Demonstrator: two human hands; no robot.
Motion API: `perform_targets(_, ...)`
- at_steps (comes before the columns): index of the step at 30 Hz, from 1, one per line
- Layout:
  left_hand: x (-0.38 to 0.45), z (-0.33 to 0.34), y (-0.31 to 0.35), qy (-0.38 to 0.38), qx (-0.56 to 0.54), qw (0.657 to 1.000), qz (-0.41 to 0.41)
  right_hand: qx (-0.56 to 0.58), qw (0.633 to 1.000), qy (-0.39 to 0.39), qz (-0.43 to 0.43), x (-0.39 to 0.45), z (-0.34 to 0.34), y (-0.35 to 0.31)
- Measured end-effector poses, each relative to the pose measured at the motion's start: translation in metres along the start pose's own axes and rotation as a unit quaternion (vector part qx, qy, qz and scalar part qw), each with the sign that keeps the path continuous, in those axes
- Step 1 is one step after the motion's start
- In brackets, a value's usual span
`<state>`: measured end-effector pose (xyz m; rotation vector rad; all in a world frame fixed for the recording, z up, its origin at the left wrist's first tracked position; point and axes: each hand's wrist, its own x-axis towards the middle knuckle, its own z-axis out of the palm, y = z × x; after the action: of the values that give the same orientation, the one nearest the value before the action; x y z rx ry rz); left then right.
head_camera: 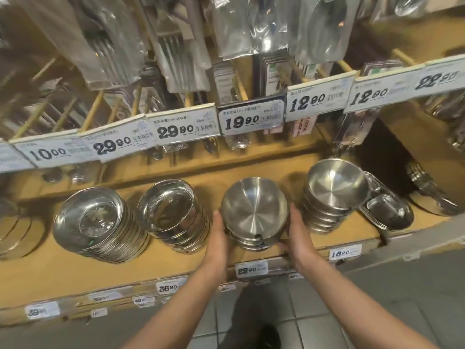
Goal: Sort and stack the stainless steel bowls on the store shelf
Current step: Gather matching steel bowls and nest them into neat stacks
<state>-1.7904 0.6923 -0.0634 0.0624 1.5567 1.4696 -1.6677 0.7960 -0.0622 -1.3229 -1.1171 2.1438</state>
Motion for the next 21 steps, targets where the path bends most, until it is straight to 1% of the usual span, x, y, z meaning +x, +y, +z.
perform_targets(3,0.009,0.001,0.001,0.032,0.007,0.999,0.005,0.004,1.000,-0.005,-0.007,0.004,-0.001,0.001)
perform_targets(4,0.009,0.000,0.001,0.032,0.009,0.999,0.005,0.009,1.000,-0.002,-0.008,0.004,-0.002,0.001)
perform_targets(7,0.004,-0.002,0.000,0.004,-0.001,1.000,-0.011,0.011,1.000,0.004,-0.006,-0.003,-0.006,0.006)
perform_targets(9,-0.003,-0.002,-0.001,0.004,-0.019,1.000,-0.017,0.009,1.000,0.009,-0.017,-0.011,-0.007,0.009)
perform_targets(15,-0.044,-0.014,-0.011,-0.021,-0.045,0.999,-0.008,-0.011,0.997,0.018,-0.074,-0.057,-0.011,0.019)
perform_targets(21,-0.097,-0.044,-0.020,-0.071,-0.017,0.997,0.009,0.036,0.996,0.060,-0.053,-0.107,-0.001,0.049)
